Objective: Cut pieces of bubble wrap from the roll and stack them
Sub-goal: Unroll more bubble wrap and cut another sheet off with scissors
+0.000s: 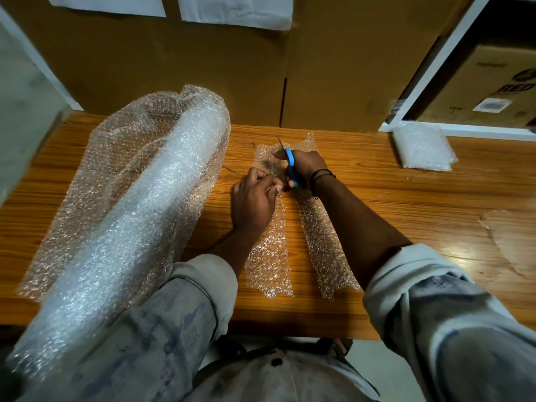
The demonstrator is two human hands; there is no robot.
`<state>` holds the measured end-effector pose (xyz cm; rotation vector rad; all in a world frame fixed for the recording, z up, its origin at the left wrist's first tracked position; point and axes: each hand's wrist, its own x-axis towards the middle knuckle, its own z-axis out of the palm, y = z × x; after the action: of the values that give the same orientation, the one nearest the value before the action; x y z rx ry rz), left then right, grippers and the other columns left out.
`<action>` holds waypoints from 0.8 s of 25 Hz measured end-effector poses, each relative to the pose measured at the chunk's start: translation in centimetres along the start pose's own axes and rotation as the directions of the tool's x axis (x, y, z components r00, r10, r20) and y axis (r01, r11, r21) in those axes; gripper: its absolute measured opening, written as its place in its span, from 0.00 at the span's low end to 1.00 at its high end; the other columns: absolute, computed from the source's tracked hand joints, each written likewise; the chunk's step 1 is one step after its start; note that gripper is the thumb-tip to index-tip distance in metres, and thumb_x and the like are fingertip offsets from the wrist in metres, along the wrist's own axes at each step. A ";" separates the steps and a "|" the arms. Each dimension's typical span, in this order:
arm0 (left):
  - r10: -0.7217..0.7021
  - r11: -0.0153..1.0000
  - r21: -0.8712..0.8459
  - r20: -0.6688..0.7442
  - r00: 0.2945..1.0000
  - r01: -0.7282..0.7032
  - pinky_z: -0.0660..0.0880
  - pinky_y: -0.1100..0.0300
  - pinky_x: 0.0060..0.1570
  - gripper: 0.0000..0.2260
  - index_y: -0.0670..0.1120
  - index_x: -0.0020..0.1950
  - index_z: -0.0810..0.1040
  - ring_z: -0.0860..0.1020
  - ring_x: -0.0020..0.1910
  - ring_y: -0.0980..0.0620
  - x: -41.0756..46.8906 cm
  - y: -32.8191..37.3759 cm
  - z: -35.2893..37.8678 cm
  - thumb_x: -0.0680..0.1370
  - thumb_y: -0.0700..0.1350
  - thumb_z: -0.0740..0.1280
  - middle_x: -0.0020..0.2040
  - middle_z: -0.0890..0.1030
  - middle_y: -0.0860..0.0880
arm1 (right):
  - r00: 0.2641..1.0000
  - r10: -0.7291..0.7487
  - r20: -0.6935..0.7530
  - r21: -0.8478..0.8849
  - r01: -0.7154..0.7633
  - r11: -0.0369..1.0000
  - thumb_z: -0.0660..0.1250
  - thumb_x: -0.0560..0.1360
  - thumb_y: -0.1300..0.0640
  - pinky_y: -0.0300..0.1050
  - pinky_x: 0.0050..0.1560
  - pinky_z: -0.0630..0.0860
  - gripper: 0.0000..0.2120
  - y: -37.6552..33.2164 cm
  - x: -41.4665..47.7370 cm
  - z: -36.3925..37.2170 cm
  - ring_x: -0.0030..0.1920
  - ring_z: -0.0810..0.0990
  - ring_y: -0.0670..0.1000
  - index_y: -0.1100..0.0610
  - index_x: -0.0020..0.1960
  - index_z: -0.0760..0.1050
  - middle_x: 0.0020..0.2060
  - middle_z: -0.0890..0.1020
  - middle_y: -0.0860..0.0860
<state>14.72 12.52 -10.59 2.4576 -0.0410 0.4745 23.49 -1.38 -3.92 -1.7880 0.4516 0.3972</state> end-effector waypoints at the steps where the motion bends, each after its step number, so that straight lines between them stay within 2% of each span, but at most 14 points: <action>1: 0.004 1.000 -0.001 0.001 1.000 -0.004 0.71 0.49 0.56 0.05 0.54 0.55 0.82 0.76 0.53 0.49 0.0 0.0 0.0 0.79 0.49 0.71 0.53 0.75 0.51 | 1.000 -0.004 -0.030 -0.025 0.003 1.000 0.82 0.66 0.45 0.42 0.27 0.74 0.22 -0.1 0.4 0.1 0.25 0.79 0.56 0.63 0.43 0.82 0.31 0.83 0.58; 6: 0.012 1.000 0.021 -0.005 1.000 -0.012 0.71 0.50 0.56 0.06 0.53 0.55 0.82 0.76 0.53 0.50 -0.1 -0.2 0.2 0.79 0.49 0.70 0.53 0.75 0.51 | 0.985 -0.054 -0.164 -0.200 0.021 0.980 0.83 0.65 0.41 0.40 0.28 0.72 0.29 -0.3 2.4 -0.1 0.40 0.83 0.55 0.64 0.52 0.83 0.44 0.85 0.56; 9: 0.002 0.999 0.052 -0.009 1.000 -0.001 0.70 0.50 0.56 0.07 0.52 0.57 0.82 0.76 0.53 0.49 0.1 -0.3 0.1 0.79 0.48 0.69 0.54 0.76 0.50 | 0.979 -0.075 -0.189 -0.141 0.048 0.989 0.83 0.63 0.37 0.40 0.26 0.72 0.32 -0.5 1.8 -1.0 0.30 0.81 0.53 0.65 0.46 0.85 0.39 0.87 0.59; 11: -0.005 0.997 0.072 -0.007 1.000 0.006 0.69 0.50 0.56 0.07 0.53 0.57 0.82 0.76 0.54 0.49 0.3 -0.3 0.0 0.79 0.48 0.69 0.54 0.76 0.51 | 0.984 -0.091 -0.154 -0.163 0.065 0.985 0.81 0.68 0.40 0.37 0.23 0.69 0.24 -0.5 0.5 -1.9 0.22 0.75 0.48 0.63 0.43 0.83 0.34 0.84 0.58; 12: -0.003 0.996 0.084 -0.003 1.000 0.003 0.68 0.51 0.56 0.07 0.53 0.57 0.82 0.76 0.54 0.49 0.4 -0.4 0.0 0.79 0.49 0.69 0.54 0.76 0.51 | 0.983 -0.121 -0.141 -0.205 0.090 0.975 0.80 0.71 0.43 0.39 0.23 0.70 0.21 -0.3 -0.2 -2.4 0.21 0.75 0.48 0.62 0.43 0.83 0.34 0.83 0.58; 14: 0.008 0.995 0.103 0.008 1.000 -0.009 0.68 0.51 0.56 0.06 0.54 0.56 0.82 0.76 0.54 0.49 0.5 -0.3 0.0 0.79 0.49 0.70 0.53 0.77 0.52 | 0.960 -0.218 -0.178 -0.340 0.148 0.929 0.78 0.74 0.51 0.49 0.34 0.80 0.14 0.7 -1.9 -3.6 0.33 0.82 0.52 0.63 0.47 0.83 0.39 0.84 0.59; 15: 0.016 0.994 0.109 0.012 1.000 -0.017 0.68 0.50 0.56 0.06 0.55 0.55 0.82 0.76 0.55 0.48 0.6 -0.2 0.0 0.79 0.49 0.69 0.54 0.78 0.52 | 0.936 -0.279 -0.215 -0.400 0.176 0.900 0.78 0.74 0.54 0.51 0.40 0.81 0.12 1.5 -2.6 -4.3 0.40 0.85 0.55 0.62 0.50 0.83 0.41 0.85 0.59; 18: 0.039 0.990 0.135 0.018 0.999 -0.041 0.68 0.50 0.55 0.06 0.54 0.55 0.82 0.77 0.56 0.47 0.7 0.1 -0.1 0.79 0.50 0.67 0.54 0.80 0.52 | 0.865 -0.398 -0.306 -0.524 0.196 0.829 0.77 0.74 0.54 0.46 0.40 0.75 0.13 4.5 -5.4 -6.6 0.46 0.84 0.60 0.59 0.53 0.79 0.45 0.86 0.60; 20: 0.039 0.989 0.143 0.024 0.999 -0.042 0.68 0.50 0.55 0.06 0.54 0.54 0.82 0.77 0.56 0.46 0.8 0.1 -0.1 0.79 0.49 0.67 0.54 0.80 0.51 | 0.835 -0.454 -0.313 -0.652 0.159 0.741 0.75 0.75 0.53 0.49 0.40 0.75 0.12 6.3 -7.4 -8.0 0.48 0.83 0.64 0.59 0.53 0.78 0.47 0.85 0.62</action>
<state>15.43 12.62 -10.18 2.6072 -0.0675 0.4834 14.19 -9.92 -3.48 -2.5641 0.3434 -0.1679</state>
